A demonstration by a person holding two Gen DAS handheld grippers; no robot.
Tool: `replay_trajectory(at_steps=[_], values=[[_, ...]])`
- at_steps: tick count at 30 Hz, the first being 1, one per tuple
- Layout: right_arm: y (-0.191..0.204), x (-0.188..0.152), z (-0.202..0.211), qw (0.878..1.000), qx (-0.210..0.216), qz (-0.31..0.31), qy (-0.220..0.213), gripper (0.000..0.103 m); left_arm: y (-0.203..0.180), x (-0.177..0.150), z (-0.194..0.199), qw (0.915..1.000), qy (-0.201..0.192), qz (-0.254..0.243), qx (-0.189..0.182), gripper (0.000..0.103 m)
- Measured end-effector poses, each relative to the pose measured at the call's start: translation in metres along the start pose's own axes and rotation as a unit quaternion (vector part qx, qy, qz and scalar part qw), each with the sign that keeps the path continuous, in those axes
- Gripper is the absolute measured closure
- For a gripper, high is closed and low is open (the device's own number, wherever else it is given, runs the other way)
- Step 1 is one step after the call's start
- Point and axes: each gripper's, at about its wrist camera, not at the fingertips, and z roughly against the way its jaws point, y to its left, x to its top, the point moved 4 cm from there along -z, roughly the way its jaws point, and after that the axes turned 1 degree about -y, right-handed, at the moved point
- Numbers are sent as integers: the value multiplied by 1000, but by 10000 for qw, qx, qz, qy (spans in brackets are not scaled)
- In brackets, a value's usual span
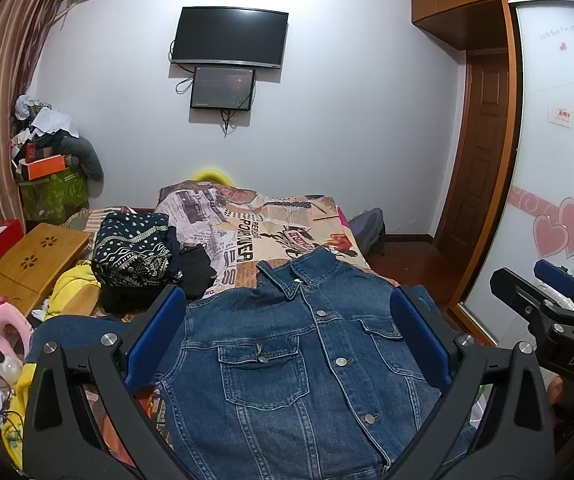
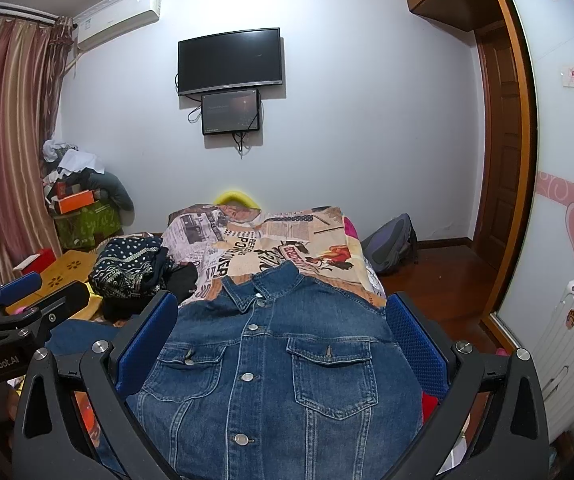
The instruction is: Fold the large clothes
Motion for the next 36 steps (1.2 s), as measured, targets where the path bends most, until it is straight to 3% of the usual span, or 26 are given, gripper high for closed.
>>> replay_trajectory(at_steps=[36], values=[[0, -2, -1, 10000, 5, 0, 44, 0, -5, 2, 2, 10000, -14, -92, 15, 1]])
